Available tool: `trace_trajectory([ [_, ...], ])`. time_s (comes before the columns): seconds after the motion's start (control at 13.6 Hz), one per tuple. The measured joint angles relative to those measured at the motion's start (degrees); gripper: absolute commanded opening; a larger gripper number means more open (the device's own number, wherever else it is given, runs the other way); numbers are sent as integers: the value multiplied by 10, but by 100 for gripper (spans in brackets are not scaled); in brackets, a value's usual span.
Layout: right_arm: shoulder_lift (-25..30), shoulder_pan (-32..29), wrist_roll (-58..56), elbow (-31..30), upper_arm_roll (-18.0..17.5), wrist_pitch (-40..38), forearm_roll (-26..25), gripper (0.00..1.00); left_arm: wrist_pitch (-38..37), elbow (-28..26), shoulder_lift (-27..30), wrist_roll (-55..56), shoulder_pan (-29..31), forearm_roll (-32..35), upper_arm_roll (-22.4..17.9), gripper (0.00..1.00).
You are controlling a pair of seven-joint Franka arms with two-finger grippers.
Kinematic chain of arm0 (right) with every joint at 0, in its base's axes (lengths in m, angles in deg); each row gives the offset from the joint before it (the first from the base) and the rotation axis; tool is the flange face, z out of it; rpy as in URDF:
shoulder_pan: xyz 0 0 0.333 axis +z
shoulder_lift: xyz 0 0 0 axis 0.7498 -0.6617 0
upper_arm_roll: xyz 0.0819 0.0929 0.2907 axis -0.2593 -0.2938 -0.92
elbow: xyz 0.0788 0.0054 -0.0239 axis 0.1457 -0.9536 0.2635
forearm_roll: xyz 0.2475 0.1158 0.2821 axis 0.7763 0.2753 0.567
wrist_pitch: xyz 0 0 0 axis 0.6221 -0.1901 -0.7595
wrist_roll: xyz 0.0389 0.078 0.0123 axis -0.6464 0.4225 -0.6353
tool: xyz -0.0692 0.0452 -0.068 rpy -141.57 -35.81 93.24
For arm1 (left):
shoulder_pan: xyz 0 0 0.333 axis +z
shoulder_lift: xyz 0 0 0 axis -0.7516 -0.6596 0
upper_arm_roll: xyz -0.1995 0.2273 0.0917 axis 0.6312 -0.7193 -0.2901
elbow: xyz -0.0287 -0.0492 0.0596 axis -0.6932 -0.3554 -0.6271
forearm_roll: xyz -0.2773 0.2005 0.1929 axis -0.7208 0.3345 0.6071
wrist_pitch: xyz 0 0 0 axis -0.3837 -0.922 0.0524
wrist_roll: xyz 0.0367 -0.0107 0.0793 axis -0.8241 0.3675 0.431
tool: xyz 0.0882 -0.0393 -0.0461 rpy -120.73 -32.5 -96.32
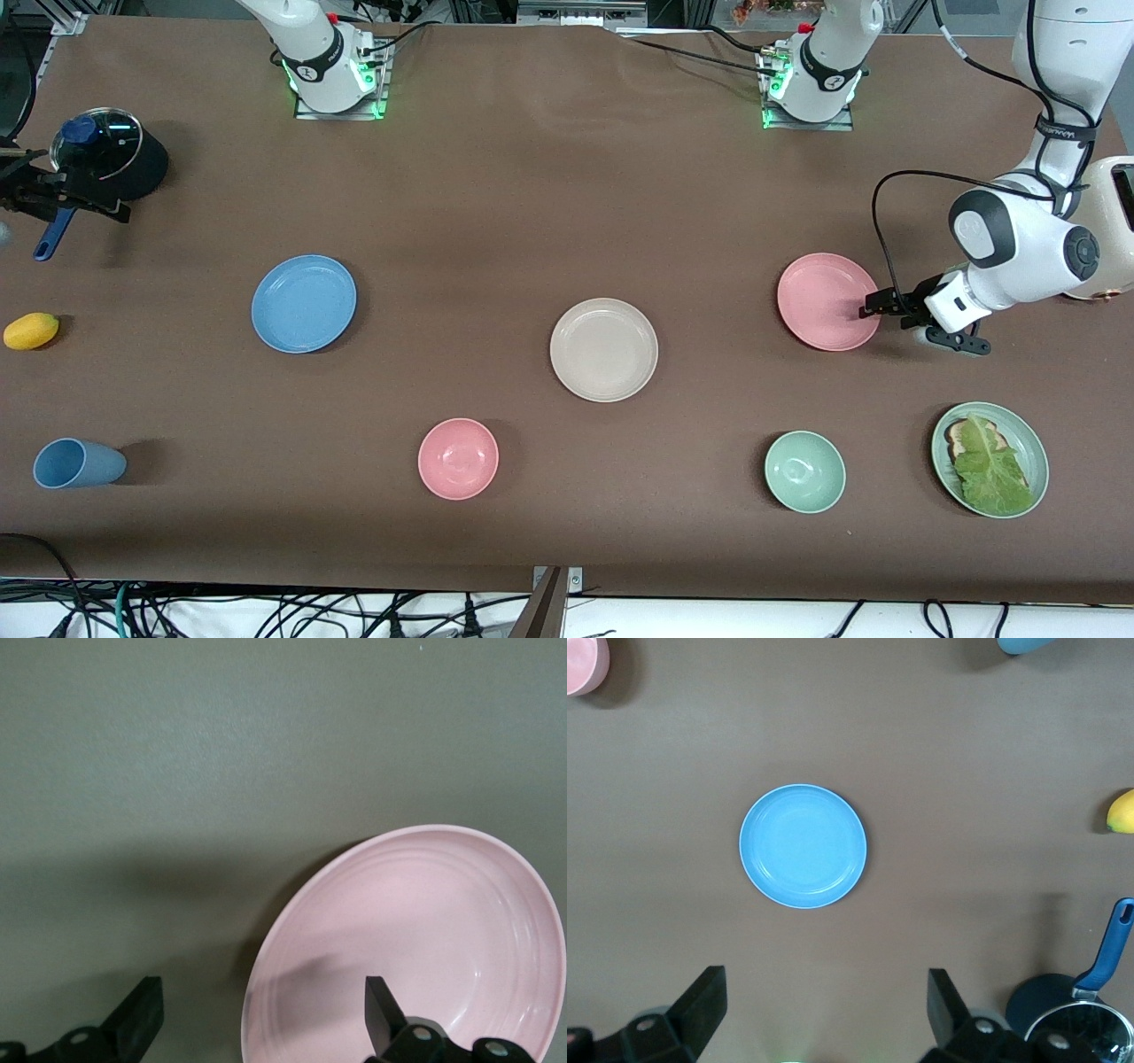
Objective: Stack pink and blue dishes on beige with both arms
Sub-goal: 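Lower the left gripper and pinch the pink plate's rim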
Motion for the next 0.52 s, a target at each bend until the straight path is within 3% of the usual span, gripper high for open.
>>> trace_trajectory([
  [0.37,0,0,0,0,0,0,0,100,37,-37,12,-10,-9,-21,1,99],
  [0.52,0,0,0,0,0,0,0,100,40,-42,13,-10,-10,-25,1,83],
])
